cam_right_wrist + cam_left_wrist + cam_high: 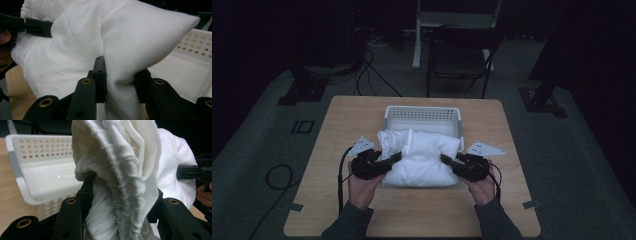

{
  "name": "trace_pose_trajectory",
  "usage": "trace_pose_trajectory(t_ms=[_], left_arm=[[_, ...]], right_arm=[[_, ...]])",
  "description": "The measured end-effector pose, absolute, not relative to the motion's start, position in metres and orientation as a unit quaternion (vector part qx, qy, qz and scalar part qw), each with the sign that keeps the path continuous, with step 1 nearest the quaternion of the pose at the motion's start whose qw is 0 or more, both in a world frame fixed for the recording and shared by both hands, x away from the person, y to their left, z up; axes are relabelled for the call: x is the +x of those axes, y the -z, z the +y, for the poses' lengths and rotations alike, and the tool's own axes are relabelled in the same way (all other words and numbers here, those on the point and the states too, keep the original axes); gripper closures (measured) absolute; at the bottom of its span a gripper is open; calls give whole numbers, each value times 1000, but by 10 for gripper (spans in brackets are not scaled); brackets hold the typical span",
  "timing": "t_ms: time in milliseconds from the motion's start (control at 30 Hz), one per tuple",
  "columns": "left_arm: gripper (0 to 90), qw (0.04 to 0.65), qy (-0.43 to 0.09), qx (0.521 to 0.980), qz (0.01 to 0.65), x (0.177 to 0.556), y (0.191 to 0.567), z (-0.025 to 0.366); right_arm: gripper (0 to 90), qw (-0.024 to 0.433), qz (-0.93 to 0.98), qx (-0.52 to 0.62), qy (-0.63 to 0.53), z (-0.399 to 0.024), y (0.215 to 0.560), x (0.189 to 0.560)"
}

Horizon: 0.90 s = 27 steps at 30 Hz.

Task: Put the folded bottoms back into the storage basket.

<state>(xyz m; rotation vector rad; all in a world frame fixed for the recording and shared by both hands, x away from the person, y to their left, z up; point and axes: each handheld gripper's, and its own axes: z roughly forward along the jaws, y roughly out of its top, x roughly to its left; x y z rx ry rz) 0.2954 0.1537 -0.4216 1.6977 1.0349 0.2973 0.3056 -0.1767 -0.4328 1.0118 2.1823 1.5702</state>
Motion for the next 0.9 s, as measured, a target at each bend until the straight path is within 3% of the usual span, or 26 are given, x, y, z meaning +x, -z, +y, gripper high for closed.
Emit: trace_pose_trajectory(t_ms=[900], left_arm=[[548,552,-146,695,436,337,393,150]], right_arm=[[707,175,738,348,-551,-175,397,344]])
